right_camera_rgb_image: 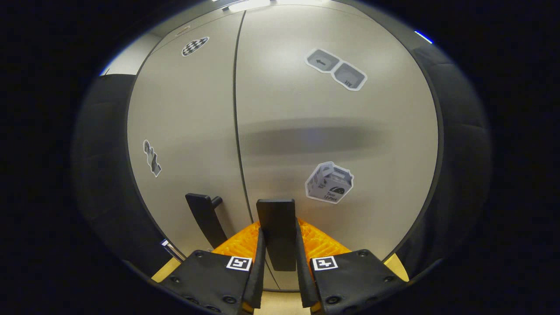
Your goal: Open the right door of the double-door shoe cabinet with the right hand, and open the left door with the left hand.
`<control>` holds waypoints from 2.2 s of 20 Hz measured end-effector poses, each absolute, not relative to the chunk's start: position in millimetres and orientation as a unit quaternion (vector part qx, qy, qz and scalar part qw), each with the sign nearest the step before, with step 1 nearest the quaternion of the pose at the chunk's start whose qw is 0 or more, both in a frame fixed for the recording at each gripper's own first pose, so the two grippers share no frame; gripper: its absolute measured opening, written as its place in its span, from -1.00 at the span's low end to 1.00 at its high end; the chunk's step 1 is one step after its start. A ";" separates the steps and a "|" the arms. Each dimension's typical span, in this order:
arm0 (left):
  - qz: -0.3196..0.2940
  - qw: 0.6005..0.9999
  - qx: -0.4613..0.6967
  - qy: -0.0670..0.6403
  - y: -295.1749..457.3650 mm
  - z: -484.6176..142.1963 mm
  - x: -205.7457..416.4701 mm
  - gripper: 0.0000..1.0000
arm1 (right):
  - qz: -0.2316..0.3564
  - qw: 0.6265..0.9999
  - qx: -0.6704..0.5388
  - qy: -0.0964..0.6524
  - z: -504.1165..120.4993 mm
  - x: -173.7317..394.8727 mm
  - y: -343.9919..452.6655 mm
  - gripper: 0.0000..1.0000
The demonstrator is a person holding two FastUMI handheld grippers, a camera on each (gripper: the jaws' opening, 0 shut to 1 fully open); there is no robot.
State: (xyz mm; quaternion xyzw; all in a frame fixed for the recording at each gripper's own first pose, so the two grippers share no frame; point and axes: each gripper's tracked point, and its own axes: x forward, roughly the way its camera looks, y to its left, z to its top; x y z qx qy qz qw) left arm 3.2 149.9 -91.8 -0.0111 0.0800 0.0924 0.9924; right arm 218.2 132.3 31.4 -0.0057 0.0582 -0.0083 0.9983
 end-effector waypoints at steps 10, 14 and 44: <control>0.042 0.995 -0.020 0.091 141.1 -110.6 32.7 0.96 | 0.010 0.999 -0.016 0.037 31.7 214.5 132.7 -0.88; 0.012 0.997 -0.012 0.080 130.2 -103.2 46.4 0.94 | 0.011 0.999 -0.013 0.032 31.8 209.1 133.3 -0.81; -0.119 0.988 -0.013 0.101 45.6 -113.7 63.5 0.93 | 0.021 0.999 0.000 0.028 20.0 86.6 78.8 -0.88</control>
